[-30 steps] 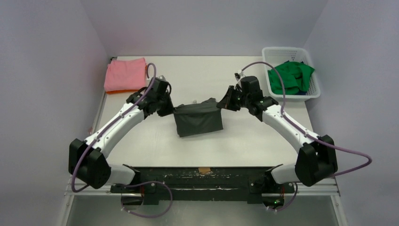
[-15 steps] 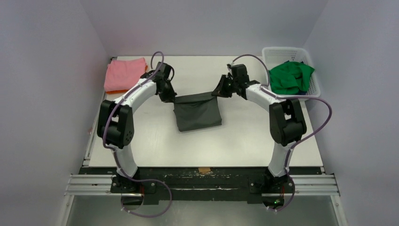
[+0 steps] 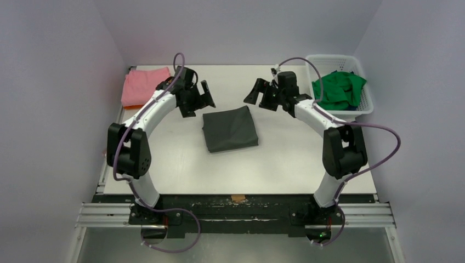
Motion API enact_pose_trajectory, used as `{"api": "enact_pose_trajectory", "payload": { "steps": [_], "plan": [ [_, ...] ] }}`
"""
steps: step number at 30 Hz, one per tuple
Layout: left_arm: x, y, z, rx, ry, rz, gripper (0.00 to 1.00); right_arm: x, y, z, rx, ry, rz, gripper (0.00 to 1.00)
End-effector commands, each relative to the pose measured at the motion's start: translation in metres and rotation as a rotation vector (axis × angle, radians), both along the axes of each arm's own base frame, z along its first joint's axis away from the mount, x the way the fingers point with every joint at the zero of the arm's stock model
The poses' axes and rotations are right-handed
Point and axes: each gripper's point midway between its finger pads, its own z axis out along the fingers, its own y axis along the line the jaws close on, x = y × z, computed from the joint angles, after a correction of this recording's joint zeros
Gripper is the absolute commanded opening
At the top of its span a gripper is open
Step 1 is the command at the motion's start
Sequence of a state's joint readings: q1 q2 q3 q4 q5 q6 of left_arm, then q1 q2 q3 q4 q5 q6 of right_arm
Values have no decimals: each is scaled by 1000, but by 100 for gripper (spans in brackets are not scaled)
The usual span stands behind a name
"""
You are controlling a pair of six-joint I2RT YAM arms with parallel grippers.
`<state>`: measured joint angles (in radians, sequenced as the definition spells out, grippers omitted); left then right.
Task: Fold and stack the t-shirts
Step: Smooth out wrinkles on the folded tshirt
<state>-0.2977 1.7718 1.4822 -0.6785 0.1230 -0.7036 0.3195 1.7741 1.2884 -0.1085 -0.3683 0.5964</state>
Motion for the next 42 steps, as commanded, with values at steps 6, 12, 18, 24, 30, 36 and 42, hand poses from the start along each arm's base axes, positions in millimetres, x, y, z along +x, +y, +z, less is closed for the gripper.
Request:
{"api": "enact_pose_trajectory", "payload": {
  "steps": [6,12,18,24,30,36,42],
  "plan": [
    [-54,-73,-30,-189,51,-179,100,-88,60,-14,332,49,282,88],
    [-69,-70,-92,-172,190,-154,100,-106,31,-101,184,199,139,87],
    [-94,-55,-129,-122,276,-136,100,-135,8,-153,131,279,59,86],
    [-93,-51,-89,-121,175,-156,100,-123,13,-97,160,148,85,87],
    [-86,-18,-38,-5,24,-57,100,-106,-10,-3,94,-97,-11,99],
    [-75,6,-57,54,126,23,100,-120,-65,18,-27,-183,-242,99],
    [-60,-4,-78,48,172,21,94,-136,-91,37,-46,-254,-329,99]
  ]
}}
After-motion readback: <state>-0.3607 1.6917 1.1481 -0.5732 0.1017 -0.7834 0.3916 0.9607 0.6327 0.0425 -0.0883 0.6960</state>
